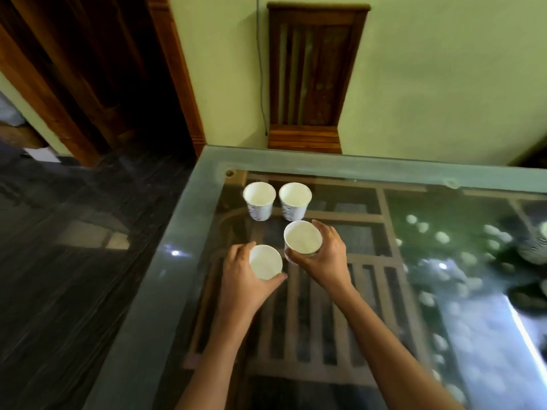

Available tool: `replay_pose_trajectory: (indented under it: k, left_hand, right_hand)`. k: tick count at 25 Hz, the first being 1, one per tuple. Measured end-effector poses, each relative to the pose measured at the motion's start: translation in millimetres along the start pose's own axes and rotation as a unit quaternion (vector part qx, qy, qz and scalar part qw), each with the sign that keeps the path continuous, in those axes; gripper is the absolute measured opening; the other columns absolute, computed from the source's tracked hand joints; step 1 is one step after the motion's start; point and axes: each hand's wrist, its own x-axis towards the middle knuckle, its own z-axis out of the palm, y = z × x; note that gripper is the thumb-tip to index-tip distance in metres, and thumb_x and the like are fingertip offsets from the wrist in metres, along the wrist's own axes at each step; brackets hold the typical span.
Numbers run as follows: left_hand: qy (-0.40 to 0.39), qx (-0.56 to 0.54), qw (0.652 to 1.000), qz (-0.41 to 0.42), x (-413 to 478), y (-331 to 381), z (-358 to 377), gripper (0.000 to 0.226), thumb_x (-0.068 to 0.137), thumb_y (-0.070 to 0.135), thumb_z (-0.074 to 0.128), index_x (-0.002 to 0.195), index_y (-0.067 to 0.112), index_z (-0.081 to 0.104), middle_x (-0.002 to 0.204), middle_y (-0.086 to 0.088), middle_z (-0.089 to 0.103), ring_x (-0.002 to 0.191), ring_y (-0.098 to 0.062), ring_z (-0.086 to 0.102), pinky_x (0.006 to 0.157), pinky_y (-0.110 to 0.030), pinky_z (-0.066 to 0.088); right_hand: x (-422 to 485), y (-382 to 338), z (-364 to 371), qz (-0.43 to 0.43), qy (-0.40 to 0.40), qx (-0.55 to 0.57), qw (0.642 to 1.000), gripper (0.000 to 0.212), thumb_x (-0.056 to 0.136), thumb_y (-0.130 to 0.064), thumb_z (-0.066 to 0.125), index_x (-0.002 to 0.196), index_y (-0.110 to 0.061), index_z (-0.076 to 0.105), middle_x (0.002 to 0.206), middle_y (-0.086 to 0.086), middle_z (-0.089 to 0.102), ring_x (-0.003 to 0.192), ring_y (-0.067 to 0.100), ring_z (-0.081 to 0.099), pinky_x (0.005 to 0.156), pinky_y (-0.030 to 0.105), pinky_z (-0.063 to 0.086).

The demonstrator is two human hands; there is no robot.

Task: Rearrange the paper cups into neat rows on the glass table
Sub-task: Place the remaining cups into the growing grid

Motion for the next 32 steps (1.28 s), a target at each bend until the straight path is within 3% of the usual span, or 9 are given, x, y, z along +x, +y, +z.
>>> replay_pose_trajectory:
  k: [8,11,16,19,22,32]
  left_hand:
    - [-0.111,-0.003,0.991,0.076,-51.3,124.0,100.5,0.083,0.058,0.041,0.083,0.129,0.016,0.048,0.13,-0.002,0.049,0.117,-0.02,0.046,0.092,-0.029,0.039]
    - [-0.149,-0.007,0.984,0.101,-63.1,167.5,143.3,0.085,0.058,0.041,0.083,0.131,0.015,0.046,0.131,-0.003,0.047,0.118,-0.02,0.044,0.096,-0.029,0.036]
    - [-0.156,-0.021,0.98,0.122,-57.9,233.0,208.7,0.086,0.056,0.038,0.085,0.13,0.012,0.048,0.13,-0.004,0.048,0.118,-0.021,0.046,0.095,-0.028,0.036]
    - [-0.151,-0.028,0.98,0.124,-45.3,260.2,241.9,0.085,0.058,0.036,0.084,0.13,0.011,0.047,0.131,-0.006,0.047,0.12,-0.021,0.044,0.097,-0.026,0.032]
    - [-0.152,-0.016,0.981,0.121,-30.6,278.3,271.0,0.084,0.06,0.035,0.084,0.132,0.013,0.045,0.135,-0.005,0.045,0.122,-0.022,0.043,0.1,-0.032,0.036]
    - [-0.142,-0.005,0.982,0.127,-19.7,287.6,303.0,0.086,0.06,0.035,0.083,0.134,0.013,0.045,0.137,-0.003,0.044,0.124,-0.019,0.041,0.098,-0.028,0.034]
  right_hand:
    - [-25.8,97.2,-167.3,0.072,0.094,-0.067,0.991,0.076,0.06,-0.034,0.084,0.125,-0.01,0.053,0.119,0.008,0.056,0.109,0.021,0.053,0.087,0.021,0.036]
    - [-21.3,132.5,-225.3,0.103,0.117,-0.089,0.984,0.078,0.062,-0.034,0.083,0.128,-0.008,0.05,0.121,0.011,0.055,0.111,0.026,0.052,0.092,0.029,0.039]
    - [4.1,184.0,-299.2,0.119,0.154,-0.093,0.977,0.077,0.063,-0.031,0.082,0.128,-0.007,0.049,0.124,0.013,0.053,0.116,0.028,0.049,0.096,0.032,0.037]
    - [25.0,205.8,-318.7,0.119,0.149,-0.09,0.978,0.078,0.066,-0.031,0.081,0.131,-0.009,0.045,0.128,0.014,0.05,0.12,0.029,0.046,0.1,0.035,0.036]
    - [43.1,222.9,-326.2,0.112,0.125,-0.082,0.982,0.08,0.068,-0.033,0.079,0.135,-0.011,0.04,0.132,0.011,0.046,0.123,0.027,0.043,0.101,0.034,0.034]
    - [61.6,251.3,-323.8,0.105,0.117,-0.065,0.985,0.077,0.07,-0.027,0.078,0.134,-0.005,0.041,0.13,0.013,0.047,0.119,0.026,0.044,0.09,0.018,0.027]
